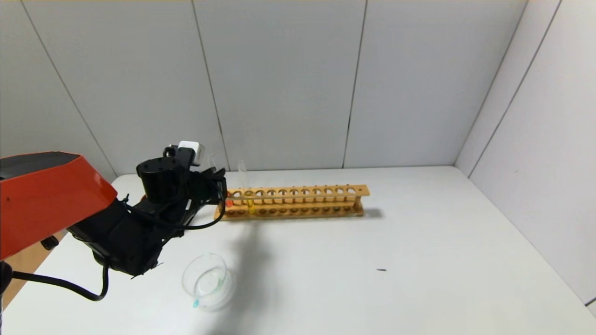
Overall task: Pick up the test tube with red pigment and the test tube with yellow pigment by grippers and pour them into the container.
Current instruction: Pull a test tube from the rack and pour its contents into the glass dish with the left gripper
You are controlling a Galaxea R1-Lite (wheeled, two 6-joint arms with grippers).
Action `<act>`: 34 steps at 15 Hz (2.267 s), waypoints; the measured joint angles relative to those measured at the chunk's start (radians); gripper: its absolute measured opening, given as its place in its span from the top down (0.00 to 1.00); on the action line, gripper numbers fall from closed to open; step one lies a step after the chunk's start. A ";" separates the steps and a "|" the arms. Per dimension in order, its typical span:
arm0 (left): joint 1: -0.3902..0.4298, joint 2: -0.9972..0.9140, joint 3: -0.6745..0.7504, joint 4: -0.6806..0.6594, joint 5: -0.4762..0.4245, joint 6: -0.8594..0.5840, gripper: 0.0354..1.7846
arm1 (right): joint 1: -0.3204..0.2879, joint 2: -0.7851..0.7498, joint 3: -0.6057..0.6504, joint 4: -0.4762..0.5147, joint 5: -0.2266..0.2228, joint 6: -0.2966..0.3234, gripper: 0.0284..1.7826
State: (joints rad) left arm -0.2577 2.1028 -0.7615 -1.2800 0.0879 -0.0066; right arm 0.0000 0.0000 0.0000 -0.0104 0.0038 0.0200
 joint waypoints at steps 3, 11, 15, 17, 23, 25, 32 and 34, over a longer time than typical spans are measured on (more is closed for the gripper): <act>0.000 -0.014 -0.006 0.005 0.013 0.004 0.84 | 0.000 0.000 0.000 0.000 0.000 0.000 0.04; 0.000 -0.028 -0.063 0.036 0.037 0.023 0.84 | 0.000 0.000 0.000 0.000 0.000 0.000 0.04; 0.000 -0.031 -0.095 0.057 0.038 0.023 0.84 | 0.000 0.000 0.000 0.000 0.000 0.000 0.04; 0.000 -0.038 -0.106 0.076 0.038 0.028 0.84 | 0.000 0.000 0.000 0.000 0.000 0.000 0.04; 0.001 -0.073 -0.165 0.150 0.045 0.032 0.84 | 0.000 0.000 0.000 0.000 0.000 0.000 0.04; -0.001 -0.085 -0.189 0.166 0.067 0.040 0.84 | 0.000 0.000 0.000 0.000 0.000 0.000 0.04; -0.017 -0.203 -0.192 0.285 0.070 0.043 0.84 | 0.000 0.000 0.000 0.000 0.000 0.000 0.04; -0.026 -0.270 -0.164 0.350 0.070 0.043 0.84 | 0.000 0.000 0.000 0.000 0.000 0.000 0.04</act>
State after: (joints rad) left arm -0.2838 1.8328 -0.9251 -0.9304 0.1581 0.0364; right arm 0.0004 0.0000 0.0000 -0.0104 0.0038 0.0200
